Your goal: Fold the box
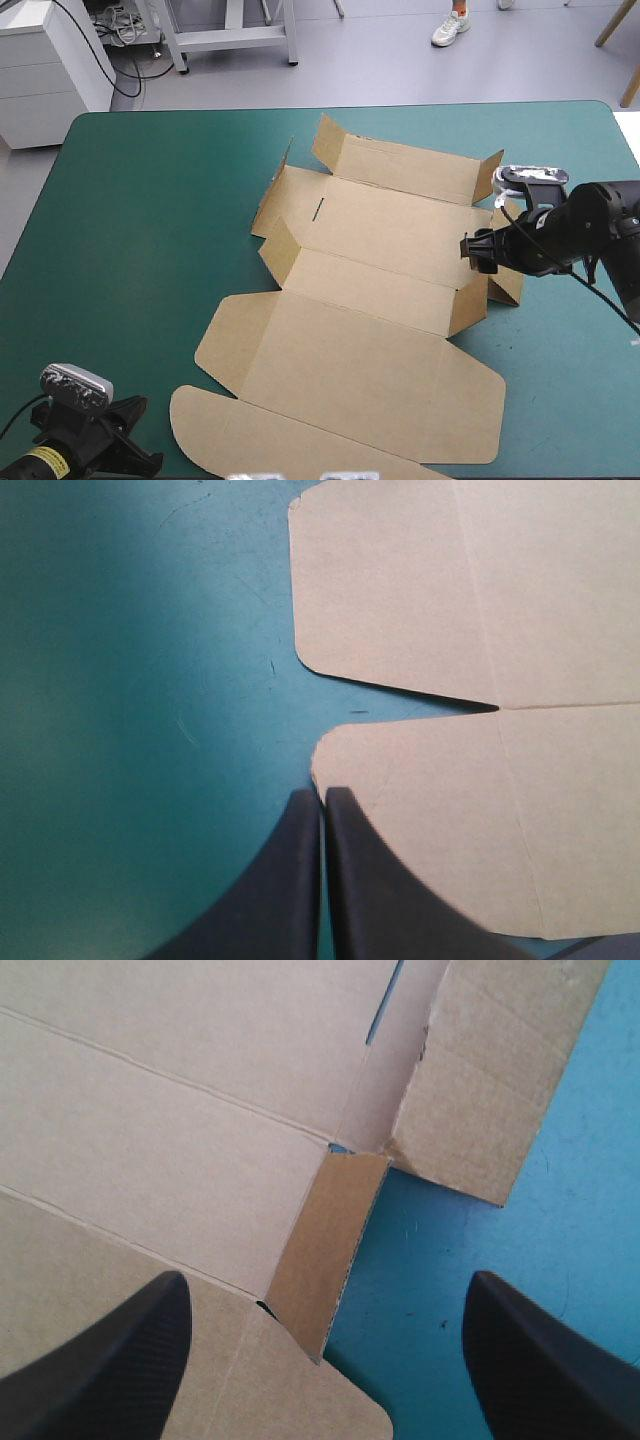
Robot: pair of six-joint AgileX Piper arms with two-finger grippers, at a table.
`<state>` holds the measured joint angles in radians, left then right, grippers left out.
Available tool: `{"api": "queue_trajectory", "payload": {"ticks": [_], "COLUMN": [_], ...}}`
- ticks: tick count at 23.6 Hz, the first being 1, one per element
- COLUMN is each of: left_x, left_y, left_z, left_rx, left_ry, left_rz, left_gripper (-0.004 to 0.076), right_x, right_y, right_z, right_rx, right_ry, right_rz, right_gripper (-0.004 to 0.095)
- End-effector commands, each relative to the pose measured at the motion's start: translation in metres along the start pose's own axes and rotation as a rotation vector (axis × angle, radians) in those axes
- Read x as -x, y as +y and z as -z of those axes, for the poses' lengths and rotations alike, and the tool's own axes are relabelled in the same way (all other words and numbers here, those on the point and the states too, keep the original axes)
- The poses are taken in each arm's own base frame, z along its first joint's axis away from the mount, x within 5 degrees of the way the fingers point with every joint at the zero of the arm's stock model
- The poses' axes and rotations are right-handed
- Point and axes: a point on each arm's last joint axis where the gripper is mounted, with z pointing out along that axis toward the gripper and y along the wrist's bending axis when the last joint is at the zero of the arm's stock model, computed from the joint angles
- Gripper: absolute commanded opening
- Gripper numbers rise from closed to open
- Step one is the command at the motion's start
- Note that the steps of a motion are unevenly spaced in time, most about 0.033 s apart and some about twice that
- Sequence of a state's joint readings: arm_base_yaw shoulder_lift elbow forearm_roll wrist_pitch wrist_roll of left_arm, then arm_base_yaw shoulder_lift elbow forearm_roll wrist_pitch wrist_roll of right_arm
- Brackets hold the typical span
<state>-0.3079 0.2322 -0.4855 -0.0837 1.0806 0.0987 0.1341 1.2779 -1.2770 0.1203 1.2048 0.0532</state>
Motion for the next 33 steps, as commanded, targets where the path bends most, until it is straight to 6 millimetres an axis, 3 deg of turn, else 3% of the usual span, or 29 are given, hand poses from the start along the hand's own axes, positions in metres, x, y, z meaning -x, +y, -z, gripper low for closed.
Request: {"api": "queue_trajectory", "payload": {"ticks": [1, 16, 21, 27, 33], "left_x": [0.010, 0.010, 0.010, 0.010, 0.010], "left_y": [-0.001, -0.001, -0.001, -0.001, -0.001], "left_z": [0.004, 0.004, 0.004, 0.004, 0.004], "left_rx": [-0.007, -0.007, -0.007, -0.007, -0.007], "left_ry": [-0.068, -0.068, -0.068, -0.068, -0.068], "left_rz": [0.011, 0.011, 0.011, 0.011, 0.011], "left_gripper": [-0.0008, -0.0008, -0.0008, -0.0008, -0.0008], "right_x": [0.004, 0.019, 0.021, -0.004, -0.002], "right_y": [-0.002, -0.010, -0.002, -0.007, -0.006], "right_z": [0.001, -0.060, -0.076, -0.104, -0.110], "right_rx": [0.004, -0.045, 0.047, 0.040, 0.057], "right_ry": [-0.040, 0.141, 0.190, 0.312, 0.256], "right_rz": [-0.012, -0.044, -0.120, -0.145, -0.166], "right_gripper": [0.0699, 0.0699, 0.0699, 0.0698, 0.0575]}}
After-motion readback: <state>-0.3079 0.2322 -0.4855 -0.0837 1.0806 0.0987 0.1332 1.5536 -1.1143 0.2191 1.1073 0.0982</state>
